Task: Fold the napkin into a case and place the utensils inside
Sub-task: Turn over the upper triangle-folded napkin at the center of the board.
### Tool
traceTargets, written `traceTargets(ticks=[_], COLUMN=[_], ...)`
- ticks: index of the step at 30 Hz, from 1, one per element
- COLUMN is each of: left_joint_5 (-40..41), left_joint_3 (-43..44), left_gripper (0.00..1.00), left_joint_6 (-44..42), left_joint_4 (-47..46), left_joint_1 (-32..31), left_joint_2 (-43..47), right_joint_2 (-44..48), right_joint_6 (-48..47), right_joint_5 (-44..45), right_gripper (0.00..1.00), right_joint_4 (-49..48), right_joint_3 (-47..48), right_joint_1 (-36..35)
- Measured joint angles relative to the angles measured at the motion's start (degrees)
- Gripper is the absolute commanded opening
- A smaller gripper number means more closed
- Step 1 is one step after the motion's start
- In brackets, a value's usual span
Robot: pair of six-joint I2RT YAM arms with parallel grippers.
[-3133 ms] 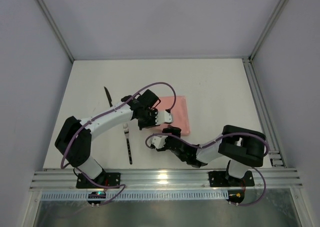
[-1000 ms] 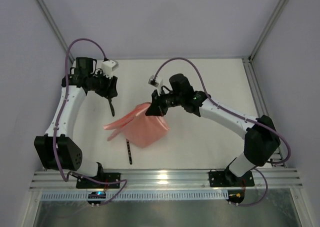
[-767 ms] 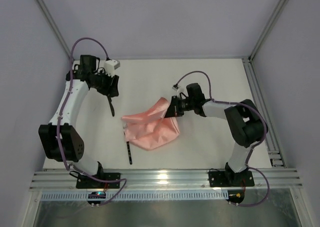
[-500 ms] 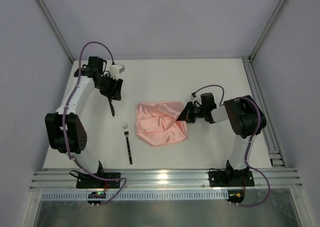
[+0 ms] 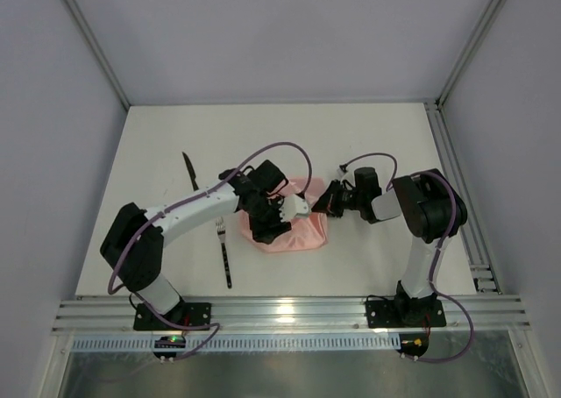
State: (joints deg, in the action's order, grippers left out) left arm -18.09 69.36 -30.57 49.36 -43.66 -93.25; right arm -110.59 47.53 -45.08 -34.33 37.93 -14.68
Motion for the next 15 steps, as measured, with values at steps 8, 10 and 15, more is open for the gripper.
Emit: traceTargets(ticks=[8, 10, 15], left_joint_5=[-4.79, -5.95, -10.93], left_joint_3=[3.67, 5.33, 8.13], left_gripper=[0.53, 0.52, 0.51], left_joint_6=[3.21, 4.94, 7.93], left_joint_4=[-9.99, -12.44, -13.99], left_joint_1=[-4.26, -4.07, -3.96], left_joint_2=[-6.12, -9.68, -15.17], right_joint_2=[0.87, 1.05, 1.22], right_joint_6=[0.39, 0.48, 0.48], right_joint_5=[1.09, 1.25, 1.44], right_gripper=[0.04, 0.04, 0.04], right_joint_4=[-1.66, -2.01, -2.45], right_joint_3=[-1.75, -2.08, -2.47], right_joint_1=[-0.02, -0.02, -0.09])
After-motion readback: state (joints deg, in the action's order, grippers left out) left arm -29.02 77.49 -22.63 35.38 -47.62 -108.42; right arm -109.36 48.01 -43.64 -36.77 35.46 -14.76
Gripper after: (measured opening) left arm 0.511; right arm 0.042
